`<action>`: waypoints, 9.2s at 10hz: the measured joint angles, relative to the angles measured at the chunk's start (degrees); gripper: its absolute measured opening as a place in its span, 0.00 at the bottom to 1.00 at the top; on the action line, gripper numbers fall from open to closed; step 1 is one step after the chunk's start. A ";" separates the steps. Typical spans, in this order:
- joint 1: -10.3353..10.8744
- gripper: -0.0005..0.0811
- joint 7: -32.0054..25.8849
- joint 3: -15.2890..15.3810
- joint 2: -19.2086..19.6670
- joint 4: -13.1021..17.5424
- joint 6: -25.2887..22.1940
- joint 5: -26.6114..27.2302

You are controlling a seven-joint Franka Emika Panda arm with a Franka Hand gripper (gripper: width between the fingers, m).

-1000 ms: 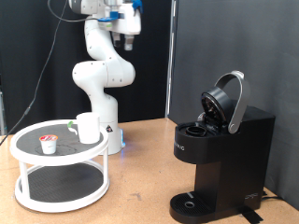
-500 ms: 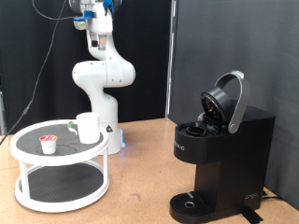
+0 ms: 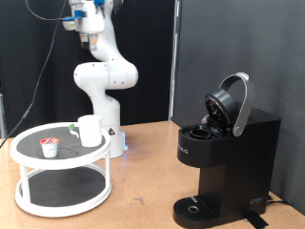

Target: Make a cup of coffee with the keurig machine

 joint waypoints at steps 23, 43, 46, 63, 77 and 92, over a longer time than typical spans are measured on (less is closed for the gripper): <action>-3.80 0.91 -5.50 -12.53 17.55 -8.63 28.15 -6.20; -5.09 0.91 -2.13 -12.43 23.99 -21.96 50.53 -8.26; -5.08 0.91 -2.18 -12.44 25.70 -22.06 51.91 -7.97; -4.82 0.45 -8.30 -12.49 20.00 -14.12 33.87 2.75; 8.71 0.45 -8.95 -6.97 20.19 -6.86 23.97 43.27; 15.74 0.45 -3.80 2.02 25.30 0.73 26.14 59.62</action>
